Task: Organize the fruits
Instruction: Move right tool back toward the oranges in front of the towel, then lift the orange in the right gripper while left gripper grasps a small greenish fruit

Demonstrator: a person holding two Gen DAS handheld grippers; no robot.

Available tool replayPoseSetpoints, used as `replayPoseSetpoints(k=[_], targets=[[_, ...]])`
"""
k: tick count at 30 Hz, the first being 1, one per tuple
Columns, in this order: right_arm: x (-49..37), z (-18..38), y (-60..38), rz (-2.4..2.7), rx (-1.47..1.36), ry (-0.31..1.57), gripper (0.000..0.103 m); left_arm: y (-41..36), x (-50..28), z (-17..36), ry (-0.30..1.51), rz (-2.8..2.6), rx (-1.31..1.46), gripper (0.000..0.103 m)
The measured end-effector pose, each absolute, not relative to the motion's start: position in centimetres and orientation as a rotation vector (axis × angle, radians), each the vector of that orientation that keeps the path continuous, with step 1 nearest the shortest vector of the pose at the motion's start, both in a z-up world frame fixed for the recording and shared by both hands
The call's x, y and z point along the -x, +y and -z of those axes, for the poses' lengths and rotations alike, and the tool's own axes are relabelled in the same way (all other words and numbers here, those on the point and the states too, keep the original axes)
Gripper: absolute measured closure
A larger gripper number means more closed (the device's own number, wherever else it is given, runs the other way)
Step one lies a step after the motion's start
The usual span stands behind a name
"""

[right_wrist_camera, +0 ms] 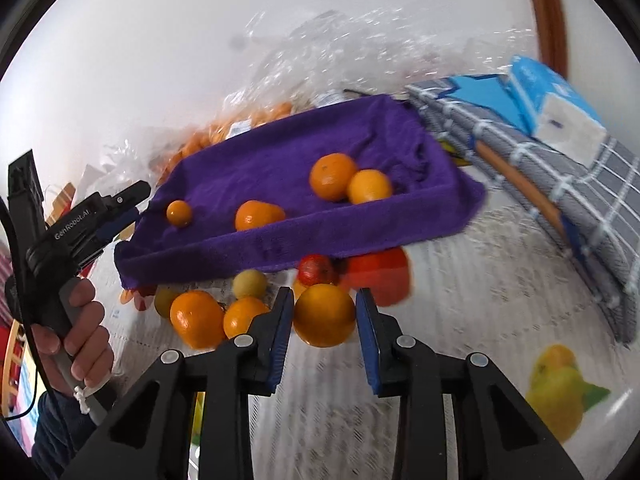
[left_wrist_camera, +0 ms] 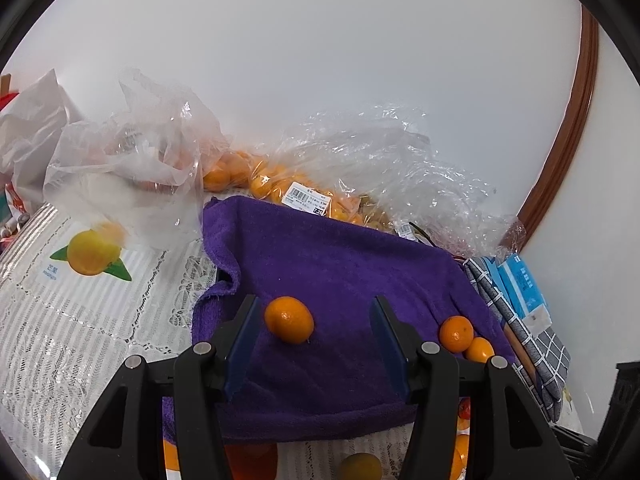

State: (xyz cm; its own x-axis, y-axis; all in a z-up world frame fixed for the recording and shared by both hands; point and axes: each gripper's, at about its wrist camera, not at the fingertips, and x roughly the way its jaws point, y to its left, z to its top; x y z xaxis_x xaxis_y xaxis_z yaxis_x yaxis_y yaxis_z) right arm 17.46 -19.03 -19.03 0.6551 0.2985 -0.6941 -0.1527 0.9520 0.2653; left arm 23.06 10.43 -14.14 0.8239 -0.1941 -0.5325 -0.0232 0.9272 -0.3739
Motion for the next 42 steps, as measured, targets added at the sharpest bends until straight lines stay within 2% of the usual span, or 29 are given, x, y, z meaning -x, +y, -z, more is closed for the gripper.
replayPoseSetpoints(k=[10, 13, 23, 31, 36, 39, 42], targets=[[-17.3, 21.4, -18.3, -0.234, -0.1, 0.87, 0.067, 9.7, -22.7, 13.9, 0.59, 0.121, 0.354, 0.049], [-17.0, 21.3, -17.6, -0.186, -0.017, 0.855, 0.069, 9.4, -22.7, 13.9, 0.592, 0.137, 0.346, 0.049], [-14.7, 20.8, -19.3, -0.104, -0.006, 0.808, 0.069, 8.4, -21.1, 12.9, 0.59, 0.191, 0.296, 0.05], [-13.6, 20.4, -20.6, -0.133, -0.033, 0.75, 0.069, 7.6, -16.1, 15.2, 0.714, 0.212, 0.218, 0.05], [-13.7, 20.4, -20.7, -0.153, -0.053, 0.75, 0.069, 6.4, -15.9, 15.5, 0.719, 0.219, 0.181, 0.05], [-13.4, 20.3, -21.0, -0.162, -0.072, 0.742, 0.069, 5.8, -16.9, 16.1, 0.772, 0.234, 0.172, 0.06], [-13.3, 20.3, -21.4, -0.155, -0.094, 0.737, 0.069, 5.5, -17.6, 16.7, 0.825, 0.214, 0.161, 0.066]])
